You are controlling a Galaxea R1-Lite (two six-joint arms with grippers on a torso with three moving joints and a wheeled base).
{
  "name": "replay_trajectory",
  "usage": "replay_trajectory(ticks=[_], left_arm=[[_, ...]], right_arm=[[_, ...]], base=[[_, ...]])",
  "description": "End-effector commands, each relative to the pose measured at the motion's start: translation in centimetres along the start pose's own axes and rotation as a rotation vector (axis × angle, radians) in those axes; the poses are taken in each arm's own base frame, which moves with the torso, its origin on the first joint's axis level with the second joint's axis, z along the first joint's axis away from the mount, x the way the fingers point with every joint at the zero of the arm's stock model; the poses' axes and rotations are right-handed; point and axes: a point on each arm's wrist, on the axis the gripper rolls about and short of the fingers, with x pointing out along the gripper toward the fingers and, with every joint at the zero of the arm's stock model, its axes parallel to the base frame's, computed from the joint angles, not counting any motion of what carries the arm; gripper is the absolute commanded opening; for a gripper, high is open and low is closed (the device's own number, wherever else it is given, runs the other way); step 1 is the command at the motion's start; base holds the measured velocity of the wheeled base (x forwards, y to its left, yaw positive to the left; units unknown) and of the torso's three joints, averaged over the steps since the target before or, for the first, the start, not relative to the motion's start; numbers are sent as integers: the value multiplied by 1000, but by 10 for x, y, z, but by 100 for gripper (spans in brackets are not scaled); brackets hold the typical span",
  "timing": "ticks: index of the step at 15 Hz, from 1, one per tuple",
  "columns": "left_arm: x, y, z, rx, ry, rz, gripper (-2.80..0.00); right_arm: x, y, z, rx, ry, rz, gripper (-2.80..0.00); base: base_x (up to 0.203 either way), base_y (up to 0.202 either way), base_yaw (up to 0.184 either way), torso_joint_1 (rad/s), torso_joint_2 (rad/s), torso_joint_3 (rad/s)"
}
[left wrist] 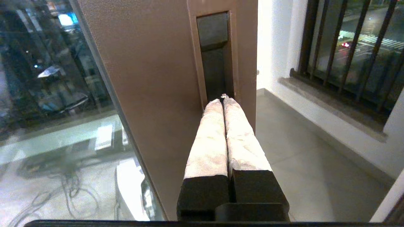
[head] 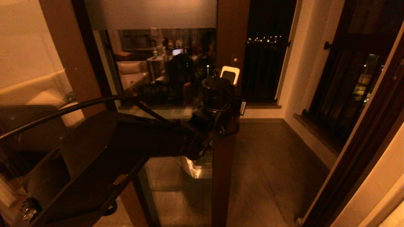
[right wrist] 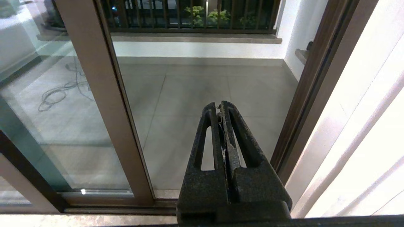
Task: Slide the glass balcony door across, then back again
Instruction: Open the slid door
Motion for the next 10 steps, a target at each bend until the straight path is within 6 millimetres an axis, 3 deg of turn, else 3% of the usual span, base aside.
replay_trajectory(ticks=[1, 6, 10], left_arm=[[-1, 0, 3, -2, -7, 1, -280], [-19, 7, 6, 15, 40, -6, -280], [-21, 10, 13, 9, 29, -2, -280]], right_arm=[[0, 0, 0, -1, 1, 1, -280], [0, 0, 0, -1, 1, 1, -280], [0, 0, 0, -1, 2, 1, -280]], base=[[0, 0, 0, 0, 0, 0], [0, 0, 0, 0, 0, 0], [0, 0, 0, 0, 0, 0]])
